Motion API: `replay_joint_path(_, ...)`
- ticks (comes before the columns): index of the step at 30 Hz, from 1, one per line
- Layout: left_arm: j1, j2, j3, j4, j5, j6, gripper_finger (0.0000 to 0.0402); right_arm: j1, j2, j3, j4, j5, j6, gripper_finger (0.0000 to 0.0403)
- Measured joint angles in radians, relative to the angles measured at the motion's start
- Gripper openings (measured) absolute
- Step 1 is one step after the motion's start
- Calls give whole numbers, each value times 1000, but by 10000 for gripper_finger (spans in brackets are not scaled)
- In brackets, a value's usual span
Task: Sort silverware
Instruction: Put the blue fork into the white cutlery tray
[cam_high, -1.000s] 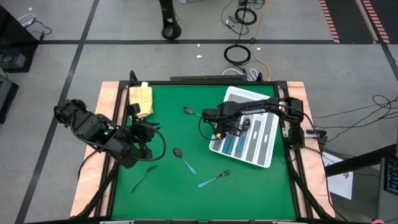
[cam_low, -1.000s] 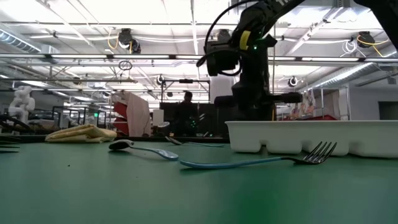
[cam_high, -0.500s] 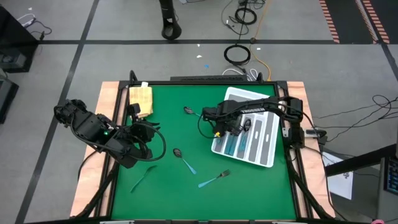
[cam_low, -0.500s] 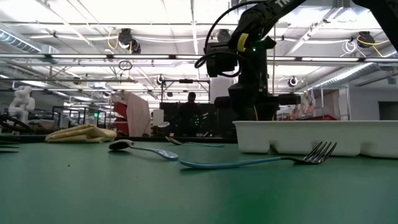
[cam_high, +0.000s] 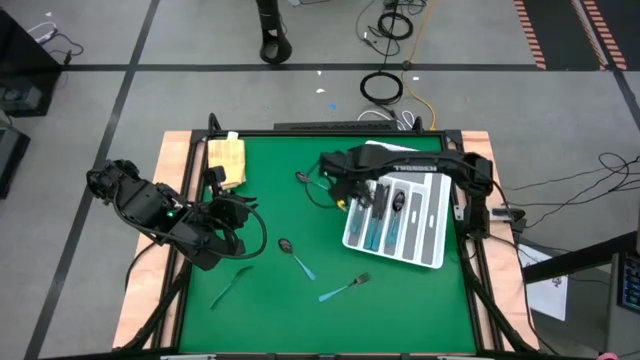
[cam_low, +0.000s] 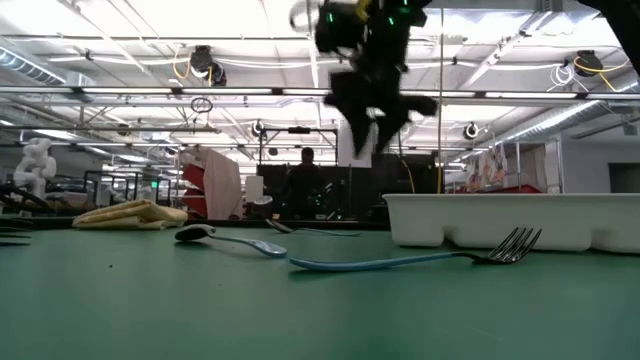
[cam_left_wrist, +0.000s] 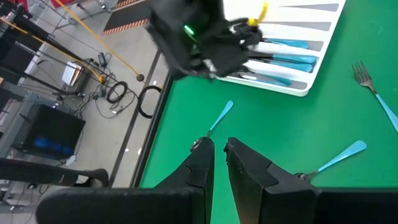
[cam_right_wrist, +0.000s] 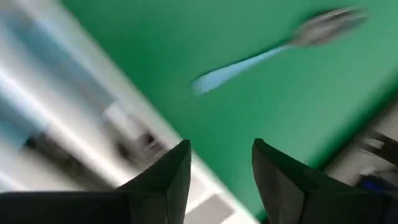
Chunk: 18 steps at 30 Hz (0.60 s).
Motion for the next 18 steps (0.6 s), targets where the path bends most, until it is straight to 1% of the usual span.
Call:
replay_joint_path(2,0,0,0,0,-1,-4,52,-15,-1,49,92,-53,120,156)
replay_joint_path(3,0,0,0,0,-4,-13,52,-26,-1,62,155,-77,225,156)
replay_joint_path(5,0,0,0,0,-21,-48,52,-54,-1,72,271,-98,515,156)
replay_joint_path(7,0,0,0,0,-41,-75,52,-81,3,74,345,-101,792,156)
replay_joint_path(8,0,0,0,0,-50,-81,52,-94,4,74,356,-121,898,156)
replay_joint_path(9,0,0,0,0,-54,-83,52,-107,5,74,349,-167,958,156)
replay_joint_path(10,-1,0,0,0,-57,-93,52,-115,6,74,333,-224,992,156)
replay_joint_path(12,-1,0,0,0,-57,-115,52,-106,7,74,279,-332,1004,156)
replay_joint_path(14,-7,0,0,0,-48,-127,52,-59,7,74,165,-429,946,155)
replay_joint_path(16,-18,0,0,0,-45,-124,52,26,7,73,40,-469,883,155)
replay_joint_path(18,-31,0,0,0,-46,-108,52,127,7,72,-39,-475,836,155)
